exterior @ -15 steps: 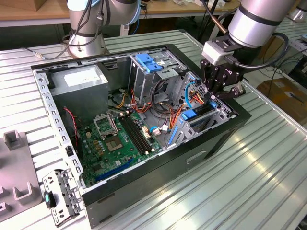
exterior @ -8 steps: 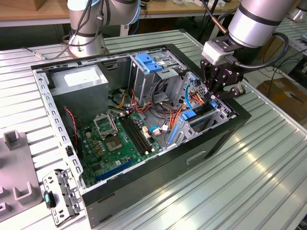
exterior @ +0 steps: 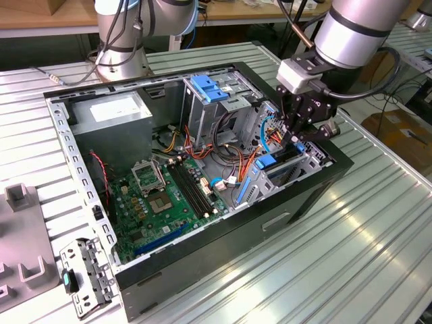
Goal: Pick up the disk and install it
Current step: 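Insert the second disk wire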
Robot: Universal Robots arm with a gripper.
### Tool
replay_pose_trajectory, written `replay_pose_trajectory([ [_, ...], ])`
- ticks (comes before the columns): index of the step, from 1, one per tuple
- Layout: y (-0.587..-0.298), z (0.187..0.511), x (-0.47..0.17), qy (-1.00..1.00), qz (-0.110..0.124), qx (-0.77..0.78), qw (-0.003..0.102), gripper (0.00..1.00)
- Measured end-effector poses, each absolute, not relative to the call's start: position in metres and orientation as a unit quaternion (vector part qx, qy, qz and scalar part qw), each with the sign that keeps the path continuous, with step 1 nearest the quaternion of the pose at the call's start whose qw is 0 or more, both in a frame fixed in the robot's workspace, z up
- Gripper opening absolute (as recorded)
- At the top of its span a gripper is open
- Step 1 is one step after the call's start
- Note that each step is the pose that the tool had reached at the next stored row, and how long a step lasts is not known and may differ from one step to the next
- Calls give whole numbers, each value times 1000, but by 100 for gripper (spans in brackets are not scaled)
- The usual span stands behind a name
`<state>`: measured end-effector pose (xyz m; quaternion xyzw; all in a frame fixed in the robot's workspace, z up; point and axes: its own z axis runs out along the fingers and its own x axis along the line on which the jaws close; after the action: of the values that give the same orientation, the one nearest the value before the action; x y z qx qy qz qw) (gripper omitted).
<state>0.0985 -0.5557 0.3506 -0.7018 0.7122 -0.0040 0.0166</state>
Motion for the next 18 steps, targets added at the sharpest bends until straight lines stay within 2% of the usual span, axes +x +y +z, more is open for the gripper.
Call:
replay_pose_trajectory([
  [5, -556, 351, 98, 712, -4, -702, 17, 11],
  [18, -555, 379, 98, 712, -4, -702, 17, 11],
])
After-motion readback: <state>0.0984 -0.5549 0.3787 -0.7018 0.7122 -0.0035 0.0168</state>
